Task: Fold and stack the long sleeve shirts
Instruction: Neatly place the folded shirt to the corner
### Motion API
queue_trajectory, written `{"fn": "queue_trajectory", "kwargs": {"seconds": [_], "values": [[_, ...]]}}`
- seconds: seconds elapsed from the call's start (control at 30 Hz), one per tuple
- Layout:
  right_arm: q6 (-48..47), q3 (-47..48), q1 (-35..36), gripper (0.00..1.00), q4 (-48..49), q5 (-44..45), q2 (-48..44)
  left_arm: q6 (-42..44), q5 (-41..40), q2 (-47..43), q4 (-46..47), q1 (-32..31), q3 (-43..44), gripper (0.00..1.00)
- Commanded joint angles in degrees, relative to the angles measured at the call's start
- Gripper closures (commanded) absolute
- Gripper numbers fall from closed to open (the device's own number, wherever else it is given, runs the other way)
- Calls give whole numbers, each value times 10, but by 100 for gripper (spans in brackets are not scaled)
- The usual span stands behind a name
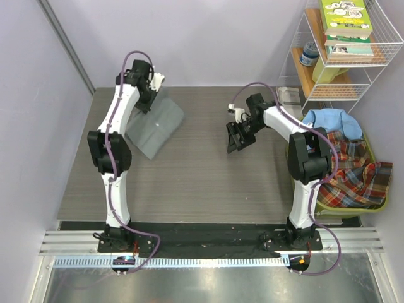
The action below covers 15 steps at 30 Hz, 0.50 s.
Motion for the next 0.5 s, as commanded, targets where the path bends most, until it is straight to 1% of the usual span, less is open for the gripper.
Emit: {"fn": "queue_trajectory", "kwargs": {"seconds": [0.0,0.03,0.07,0.1,0.13,0.2,0.23,0.3,0.37,0.4,0.43,0.47], "values": [[-2,-12,0,32,-11,-20,-35,149,-225,-95,21,-65,-21,100],[-2,-14,-1,32,-11,-22,-33,163,-266,-108,49,-90,-88,100],[-2,-14,-2,32,-10,-26,-31,178,-284,-119,75,-103,-127,100],[-2,-15,-4,32,-10,-31,-29,190,-308,-130,140,-129,-167,100],[-2,-14,-4,32,-10,-33,-24,202,-342,-129,163,-142,-234,100],[-2,-14,-6,32,-9,-35,-20,196,-362,-120,201,-178,-287,100],[-2,-16,-8,32,-9,-36,-18,168,-360,-104,214,-189,-320,100],[-5,-24,-11,32,-7,-37,-20,131,-349,-79,221,-225,-341,100],[-6,-33,-14,32,-8,-37,-22,67,-327,-39,211,-249,-343,100],[-8,-37,-15,32,-7,-36,-24,44,-317,-26,205,-272,-341,100],[-9,-39,-16,32,-8,-33,-25,22,-303,-14,193,-281,-325,96],[-11,-45,-18,32,-10,-31,-28,-16,-287,10,162,-290,-313,92]]}}
